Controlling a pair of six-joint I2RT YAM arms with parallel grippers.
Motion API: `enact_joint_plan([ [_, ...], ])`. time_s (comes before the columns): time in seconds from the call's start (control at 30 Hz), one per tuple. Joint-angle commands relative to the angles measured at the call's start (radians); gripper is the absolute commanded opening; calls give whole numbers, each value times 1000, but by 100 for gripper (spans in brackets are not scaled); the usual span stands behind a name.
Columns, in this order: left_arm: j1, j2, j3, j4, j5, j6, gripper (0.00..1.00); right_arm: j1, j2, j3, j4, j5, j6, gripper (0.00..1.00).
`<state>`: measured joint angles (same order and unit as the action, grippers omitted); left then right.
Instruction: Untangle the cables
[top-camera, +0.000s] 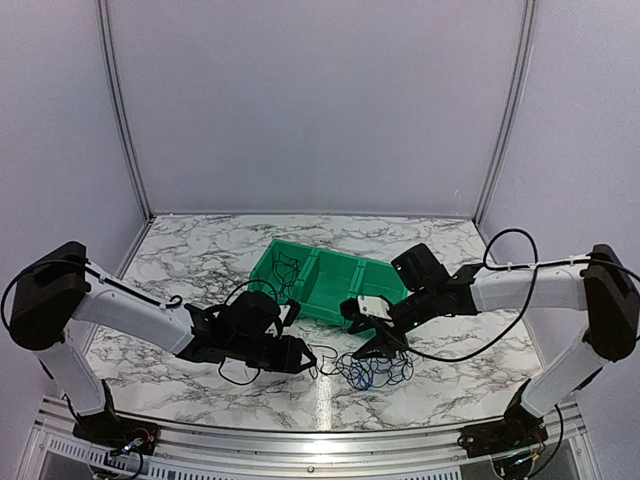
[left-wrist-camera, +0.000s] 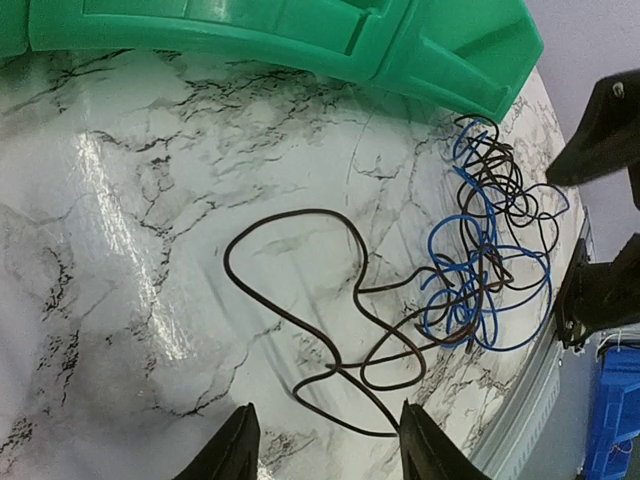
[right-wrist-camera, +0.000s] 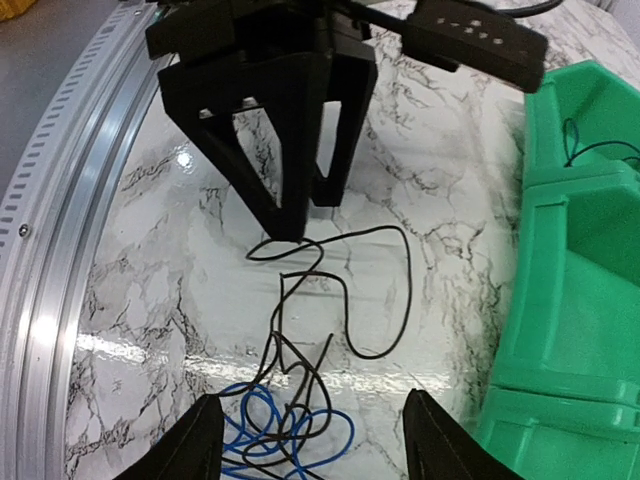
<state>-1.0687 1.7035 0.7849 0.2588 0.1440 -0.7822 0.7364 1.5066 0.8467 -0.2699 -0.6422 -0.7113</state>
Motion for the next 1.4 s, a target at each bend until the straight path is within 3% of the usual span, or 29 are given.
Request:
enact_joint_plan([
  [0.0,-1,37,32,64,-52,-66,49,62,42,29,28,35,6,62],
  [0.3,26,123,92,109,-93,-91,44,120,135,39,41,73,13,62],
  [0.47,38,154,104,117,-91,-97,26,121,176,51,63,133,42,59],
  [0.6,39,98,78,117,-104,-87,12,121,212,64,62,191,50,47],
  [0.8,63,-182,-34,83,-192,-23,0,120,252,89,36,205,52,12],
  [0.93,76,-389,-42,-97,-326,46,0,120,275,99,29,209,58,1],
  [1.07,75,-593,-4,-319,-511,134,0,120,289,110,24,219,66,0],
  [1.3,76,-882,40,-453,-654,219,0,116,296,115,27,260,77,0],
  [1.37,76,-921,49,-477,-668,229,0,112,297,115,30,272,82,7],
])
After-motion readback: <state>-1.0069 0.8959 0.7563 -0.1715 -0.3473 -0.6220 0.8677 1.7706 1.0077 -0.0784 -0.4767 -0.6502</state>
